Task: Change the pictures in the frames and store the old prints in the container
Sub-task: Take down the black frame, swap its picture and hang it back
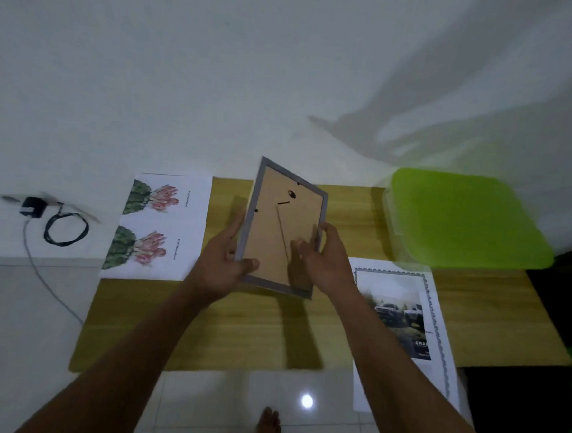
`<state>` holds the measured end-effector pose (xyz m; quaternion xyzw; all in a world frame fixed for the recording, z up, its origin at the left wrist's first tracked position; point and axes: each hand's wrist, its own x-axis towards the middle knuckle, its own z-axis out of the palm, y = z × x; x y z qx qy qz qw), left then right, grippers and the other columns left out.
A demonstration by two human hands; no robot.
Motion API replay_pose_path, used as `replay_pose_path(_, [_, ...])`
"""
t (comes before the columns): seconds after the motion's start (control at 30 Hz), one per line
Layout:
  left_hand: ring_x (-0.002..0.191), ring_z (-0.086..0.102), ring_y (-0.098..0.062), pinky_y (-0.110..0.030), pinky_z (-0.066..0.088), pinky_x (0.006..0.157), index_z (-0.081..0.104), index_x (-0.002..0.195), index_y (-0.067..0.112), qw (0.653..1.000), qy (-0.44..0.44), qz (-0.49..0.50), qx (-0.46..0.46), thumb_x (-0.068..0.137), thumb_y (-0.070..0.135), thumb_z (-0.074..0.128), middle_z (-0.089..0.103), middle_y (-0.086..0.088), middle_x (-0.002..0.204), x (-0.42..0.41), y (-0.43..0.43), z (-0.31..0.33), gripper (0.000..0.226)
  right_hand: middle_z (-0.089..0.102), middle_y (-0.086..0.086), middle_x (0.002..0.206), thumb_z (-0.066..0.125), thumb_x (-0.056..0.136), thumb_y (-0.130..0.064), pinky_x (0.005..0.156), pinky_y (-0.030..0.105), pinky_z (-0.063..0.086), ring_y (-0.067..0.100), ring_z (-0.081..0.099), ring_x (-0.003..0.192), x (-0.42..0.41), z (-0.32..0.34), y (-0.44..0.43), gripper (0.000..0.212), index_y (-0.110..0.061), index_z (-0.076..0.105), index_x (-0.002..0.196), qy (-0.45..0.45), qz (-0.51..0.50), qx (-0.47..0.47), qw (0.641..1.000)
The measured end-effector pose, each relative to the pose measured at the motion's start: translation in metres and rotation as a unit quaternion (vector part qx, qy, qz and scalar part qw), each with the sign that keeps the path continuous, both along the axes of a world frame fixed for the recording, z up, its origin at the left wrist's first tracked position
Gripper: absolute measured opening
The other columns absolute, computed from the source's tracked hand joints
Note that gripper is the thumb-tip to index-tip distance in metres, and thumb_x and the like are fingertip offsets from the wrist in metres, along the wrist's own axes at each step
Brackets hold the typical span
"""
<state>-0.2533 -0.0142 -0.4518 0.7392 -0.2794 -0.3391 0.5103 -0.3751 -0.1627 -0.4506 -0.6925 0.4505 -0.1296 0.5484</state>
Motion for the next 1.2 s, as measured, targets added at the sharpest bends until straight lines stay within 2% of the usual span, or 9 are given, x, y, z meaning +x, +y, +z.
replay_pose_path(0.1, [0.115,0.056,-0.015,-0.027,0.054,0.084,0.014,0.151,0.043,0.983,-0.178,-0.027,0.028,0.088,0.005,0.064,0.044,0.003,0.147,-0.018,0.000,0.018,0.088,0.056,-0.001,0.132,0.059,0.092,-0.053,0.087,0.032,0.050,0.019,0.058,0.117,0.018,0.028,0.011,0.057,-0.024,0.046,0.139,-0.014,-0.015,-0.015,1.000])
replay_pose_path(0.23, [0.062,0.058,-0.007,-0.014,0.040,0.048,0.002,0.149,0.047,0.957,-0.277,-0.079,0.028,0.091,0.001,0.053,0.067,-0.004,0.093,-0.042,0.001,0.038,0.090,0.065,0.000,0.119,0.068,0.074,-0.063,0.089,0.045,0.056,0.020,0.065,0.106,0.026,0.059,0.020,0.064,-0.028,0.051,0.125,-0.045,-0.053,-0.004,0.998])
replay_pose_path(0.4, [0.081,0.063,-0.019,-0.025,0.038,0.061,0.007,0.151,0.040,0.934,-0.342,-0.098,0.032,0.091,0.020,0.059,0.068,-0.004,0.100,-0.065,0.007,0.048,0.081,0.068,-0.001,0.093,0.056,0.084,-0.036,0.077,0.048,0.059,0.022,0.069,0.085,0.006,0.081,0.029,0.028,-0.023,0.057,0.110,-0.085,-0.120,-0.018,0.989])
replay_pose_path(0.53, [0.107,0.060,-0.010,-0.030,0.051,0.087,0.030,0.149,0.033,0.953,-0.293,-0.076,-0.012,0.086,0.056,0.058,0.064,0.009,0.124,-0.075,0.015,0.053,0.073,0.063,0.000,0.091,0.045,0.097,-0.022,0.067,0.035,0.048,0.023,0.062,0.082,-0.020,0.095,0.030,0.015,-0.019,0.055,0.107,-0.109,-0.152,-0.064,0.980])
replay_pose_path(0.67, [0.114,0.053,-0.018,-0.037,0.046,0.095,0.044,0.141,0.029,0.938,-0.339,0.049,-0.050,0.093,0.037,0.058,0.060,0.001,0.122,-0.050,0.015,0.076,0.051,0.050,-0.001,0.073,0.043,0.099,-0.018,0.044,0.022,0.033,0.009,0.042,0.052,-0.047,0.108,0.029,0.017,-0.017,0.056,0.110,-0.143,-0.146,-0.039,0.978])
replay_pose_path(0.9, [0.097,0.066,-0.022,-0.032,0.050,0.070,0.031,0.144,0.048,0.995,-0.047,-0.027,-0.079,0.096,0.007,0.053,0.065,-0.008,0.121,-0.006,0.011,0.153,0.067,0.074,0.005,0.095,0.042,0.099,-0.013,0.054,0.026,0.050,0.017,0.071,0.074,-0.074,0.153,0.017,0.034,-0.035,0.061,0.118,-0.230,-0.102,-0.020,0.968])
replay_pose_path(1.03, [0.100,0.067,-0.028,-0.040,0.055,0.074,0.033,0.142,0.051,0.989,-0.026,-0.072,-0.129,0.095,0.004,0.056,0.067,-0.010,0.111,-0.005,0.010,0.193,0.070,0.072,0.007,0.087,0.042,0.099,-0.008,0.050,0.026,0.050,0.013,0.066,0.061,-0.079,0.195,-0.002,0.046,-0.041,0.048,0.130,-0.269,-0.066,-0.037,0.960])
replay_pose_path(1.13, [0.101,0.067,-0.026,-0.042,0.057,0.075,0.033,0.141,0.053,0.982,-0.061,-0.062,-0.169,0.095,0.006,0.057,0.063,-0.010,0.117,-0.002,-0.003,0.228,0.071,0.073,0.010,0.091,0.044,0.097,-0.007,0.064,0.044,0.056,0.031,0.068,0.082,-0.069,0.230,-0.028,0.054,-0.049,0.047,0.131,-0.306,-0.021,-0.060,0.950])
replay_pose_path(1.2, [0.098,0.068,-0.024,-0.044,0.058,0.079,0.032,0.141,0.053,0.975,-0.086,-0.045,-0.198,0.095,0.004,0.056,0.064,-0.008,0.115,0.000,-0.016,0.254,0.072,0.071,0.013,0.100,0.049,0.096,-0.001,0.067,0.034,0.056,0.029,0.068,0.090,-0.063,0.258,-0.046,0.064,-0.050,0.042,0.137,-0.319,0.028,-0.096,0.942])
